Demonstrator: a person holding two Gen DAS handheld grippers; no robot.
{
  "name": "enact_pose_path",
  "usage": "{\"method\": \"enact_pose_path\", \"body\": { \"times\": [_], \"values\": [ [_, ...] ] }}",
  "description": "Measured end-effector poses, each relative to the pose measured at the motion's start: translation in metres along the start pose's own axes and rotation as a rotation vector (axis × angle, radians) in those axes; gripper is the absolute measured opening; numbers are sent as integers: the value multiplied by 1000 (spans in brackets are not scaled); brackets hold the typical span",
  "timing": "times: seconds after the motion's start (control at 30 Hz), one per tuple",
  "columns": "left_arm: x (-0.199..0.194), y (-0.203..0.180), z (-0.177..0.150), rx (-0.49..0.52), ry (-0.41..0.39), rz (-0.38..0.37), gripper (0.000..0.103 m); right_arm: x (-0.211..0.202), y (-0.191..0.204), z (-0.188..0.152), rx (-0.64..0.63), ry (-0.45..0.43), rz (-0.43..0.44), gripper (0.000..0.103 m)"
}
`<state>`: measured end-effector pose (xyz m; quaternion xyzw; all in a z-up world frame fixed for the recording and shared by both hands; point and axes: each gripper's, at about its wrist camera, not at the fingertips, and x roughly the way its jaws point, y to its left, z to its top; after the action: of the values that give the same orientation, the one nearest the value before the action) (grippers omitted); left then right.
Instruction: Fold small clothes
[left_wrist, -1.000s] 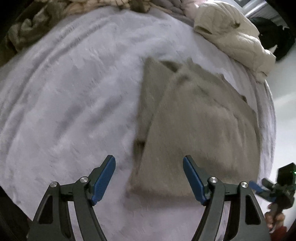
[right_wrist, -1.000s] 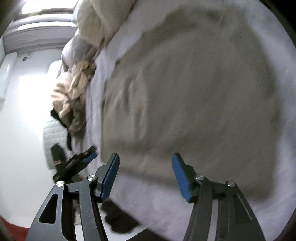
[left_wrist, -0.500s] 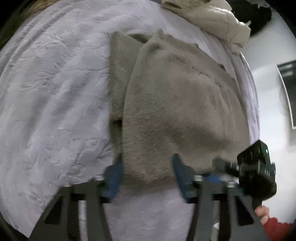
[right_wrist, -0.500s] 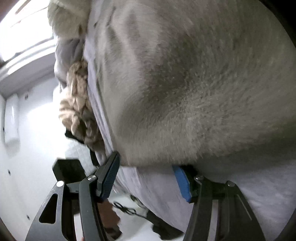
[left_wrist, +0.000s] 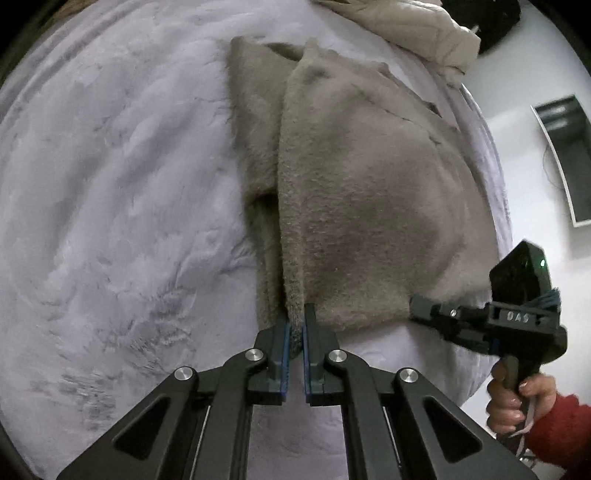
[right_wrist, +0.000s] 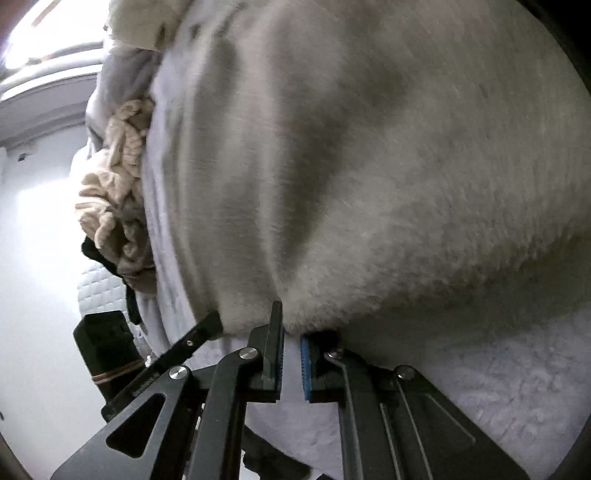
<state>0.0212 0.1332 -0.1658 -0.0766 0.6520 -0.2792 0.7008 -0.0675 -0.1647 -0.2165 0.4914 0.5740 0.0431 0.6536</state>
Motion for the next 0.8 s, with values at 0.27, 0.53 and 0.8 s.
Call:
{"method": "enact_pose_path", "body": {
  "times": [0.27, 0.53, 0.8],
  "values": [
    [-11, -8, -5, -17, -33, 52, 8, 0, 15, 6, -63, 37, -45, 10],
    [-19, 8, -12, -109, -41, 203, 68, -33, 11, -2, -110, 47, -127, 11],
    [-28, -15, -16, -101, -69, 268, 72, -113, -28, 13, -20, -124, -175, 60]
  ]
}}
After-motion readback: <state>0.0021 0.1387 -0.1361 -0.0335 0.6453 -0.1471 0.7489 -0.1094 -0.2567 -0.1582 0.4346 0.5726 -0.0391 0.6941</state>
